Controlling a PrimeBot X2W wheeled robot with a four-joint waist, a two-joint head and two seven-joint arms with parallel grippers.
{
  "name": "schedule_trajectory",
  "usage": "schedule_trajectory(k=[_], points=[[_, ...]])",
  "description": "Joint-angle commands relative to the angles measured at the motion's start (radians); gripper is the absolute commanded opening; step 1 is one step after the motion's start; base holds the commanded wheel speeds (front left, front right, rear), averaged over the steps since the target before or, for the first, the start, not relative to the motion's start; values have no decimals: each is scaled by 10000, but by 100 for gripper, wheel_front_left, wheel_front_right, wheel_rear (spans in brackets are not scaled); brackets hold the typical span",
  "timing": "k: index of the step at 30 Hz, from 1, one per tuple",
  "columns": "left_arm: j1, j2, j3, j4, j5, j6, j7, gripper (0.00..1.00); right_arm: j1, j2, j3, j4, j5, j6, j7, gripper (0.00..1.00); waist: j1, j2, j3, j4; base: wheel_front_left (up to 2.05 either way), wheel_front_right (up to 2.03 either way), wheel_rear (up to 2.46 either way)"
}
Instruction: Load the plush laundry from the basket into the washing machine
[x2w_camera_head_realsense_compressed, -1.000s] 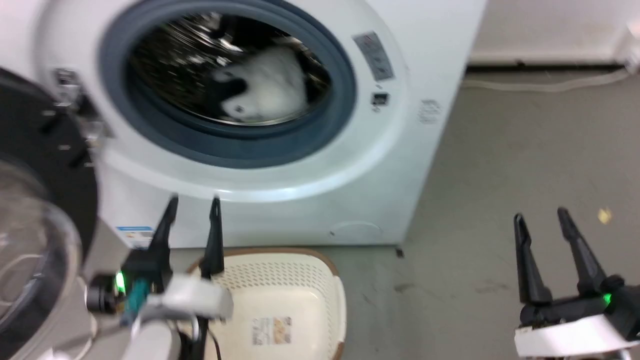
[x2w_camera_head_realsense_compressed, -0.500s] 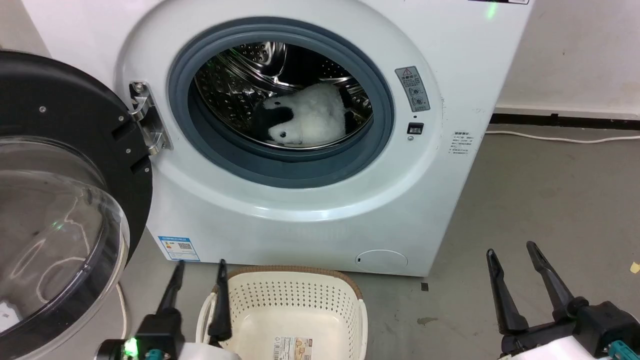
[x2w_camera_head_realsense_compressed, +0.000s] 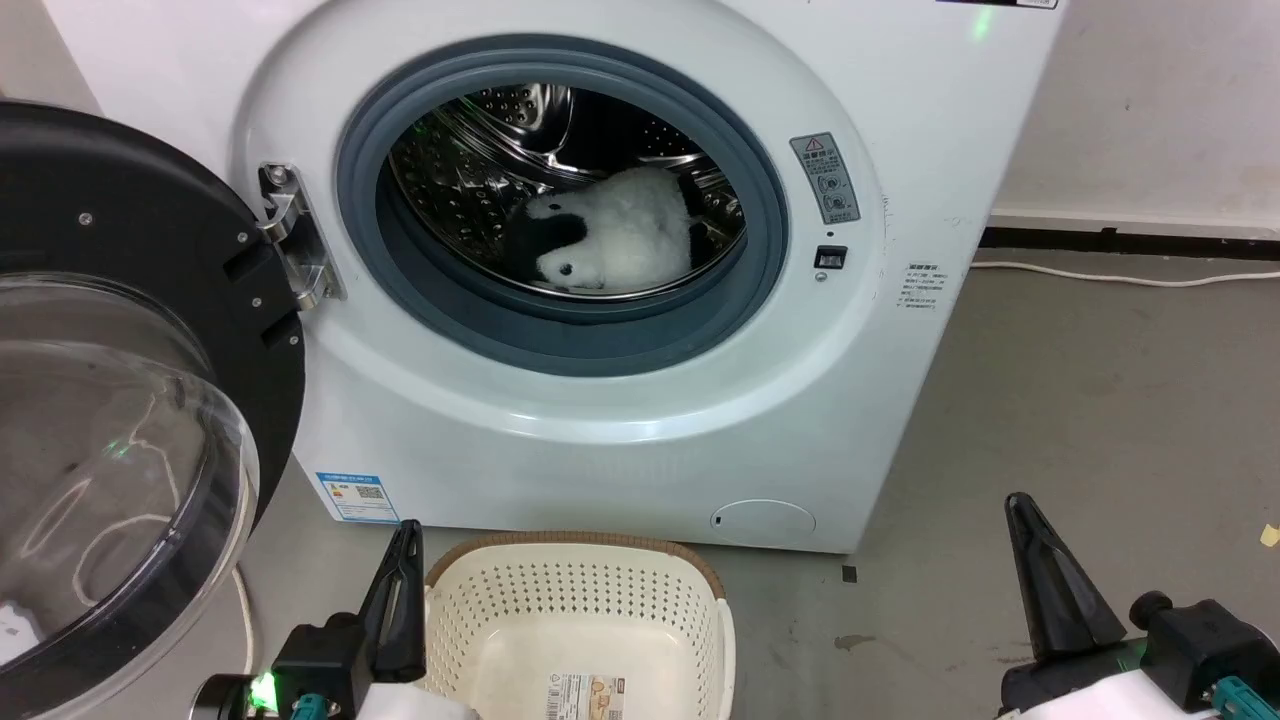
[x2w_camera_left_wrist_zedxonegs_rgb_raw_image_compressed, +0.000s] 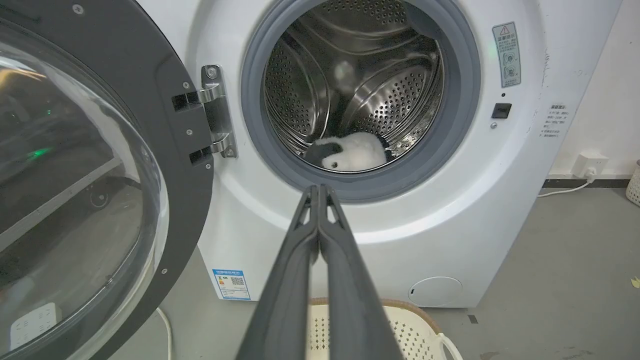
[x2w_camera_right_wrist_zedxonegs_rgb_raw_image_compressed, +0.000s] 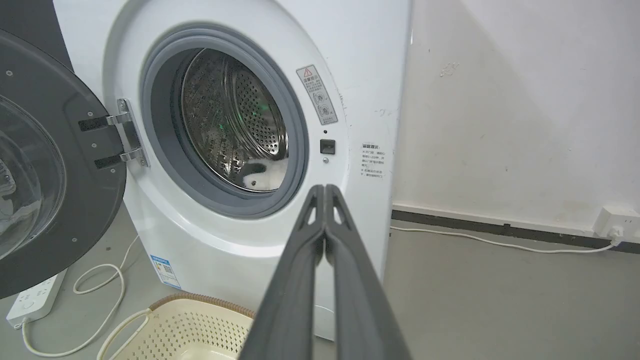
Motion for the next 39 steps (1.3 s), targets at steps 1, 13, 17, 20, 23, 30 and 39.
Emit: schedule_trajectory(k=[1, 13, 17, 20, 23, 30, 39], points=[[-36, -63, 50, -48, 95, -30, 54, 0, -51, 9, 6, 9, -78, -1, 51, 0, 0, 0, 1, -2, 0, 0, 0], [-77, -142, 209, -105, 266, -136, 299, 0, -108, 18, 12, 19, -170, -2, 298, 0, 0, 0, 0, -8, 0, 0, 0], [-90, -168, 263, -124, 323, -172, 381, 0, -127, 21, 14, 23, -201, -2, 380, 0, 0, 0, 0, -10, 0, 0, 0], [-100, -188, 302, -139, 365, -198, 442, 0, -141, 23, 16, 25, -224, -2, 442, 0, 0, 0, 0, -12, 0, 0, 0], [-107, -201, 329, -148, 393, -215, 482, 0, -150, 25, 17, 27, -239, -2, 482, 0, 0, 0, 0, -13, 0, 0, 0], [-134, -254, 435, -186, 507, -286, 646, 0, -188, 31, 21, 34, -300, -3, 647, 0, 0, 0, -1, -17, 0, 0, 0], [-161, -307, 541, -225, 621, -357, 809, 0, -226, 37, 25, 40, -361, -4, 811, 0, 0, 0, -1, -21, 0, 0, 0]])
